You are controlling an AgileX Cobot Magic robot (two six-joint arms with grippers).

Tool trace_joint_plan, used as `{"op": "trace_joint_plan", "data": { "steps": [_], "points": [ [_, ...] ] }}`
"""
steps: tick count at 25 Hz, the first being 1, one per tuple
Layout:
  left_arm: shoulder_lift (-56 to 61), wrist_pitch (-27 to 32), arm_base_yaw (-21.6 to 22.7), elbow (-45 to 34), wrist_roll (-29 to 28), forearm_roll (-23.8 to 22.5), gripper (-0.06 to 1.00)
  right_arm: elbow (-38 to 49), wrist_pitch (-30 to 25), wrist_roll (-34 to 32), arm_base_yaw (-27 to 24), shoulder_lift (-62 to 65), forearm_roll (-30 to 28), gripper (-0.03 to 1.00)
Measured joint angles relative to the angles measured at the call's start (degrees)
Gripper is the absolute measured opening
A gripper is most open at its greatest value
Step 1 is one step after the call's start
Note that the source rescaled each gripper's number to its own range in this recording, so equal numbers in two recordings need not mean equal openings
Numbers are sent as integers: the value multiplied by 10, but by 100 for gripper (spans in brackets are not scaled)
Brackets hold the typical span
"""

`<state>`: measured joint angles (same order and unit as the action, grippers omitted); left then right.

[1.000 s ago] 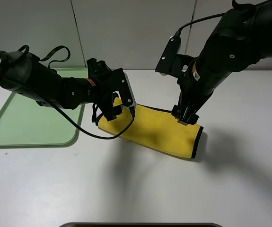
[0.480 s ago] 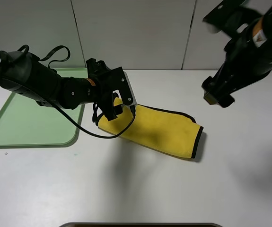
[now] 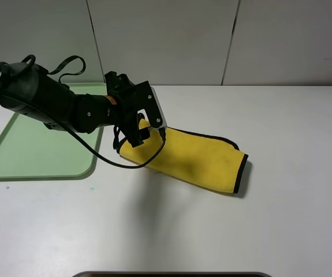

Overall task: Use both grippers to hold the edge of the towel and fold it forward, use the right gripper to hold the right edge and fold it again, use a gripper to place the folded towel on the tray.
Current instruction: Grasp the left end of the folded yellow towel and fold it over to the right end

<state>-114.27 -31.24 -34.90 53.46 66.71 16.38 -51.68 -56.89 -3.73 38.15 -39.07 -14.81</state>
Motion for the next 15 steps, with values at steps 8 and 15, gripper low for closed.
{"op": "trace_joint_plan", "data": {
  "steps": [8,15],
  "points": [
    [0,0,0,0,0,0,96,134,-16,0,0,214,46,100],
    [0,0,0,0,0,0,96,219,-19,0,0,308,112,100]
  ]
}}
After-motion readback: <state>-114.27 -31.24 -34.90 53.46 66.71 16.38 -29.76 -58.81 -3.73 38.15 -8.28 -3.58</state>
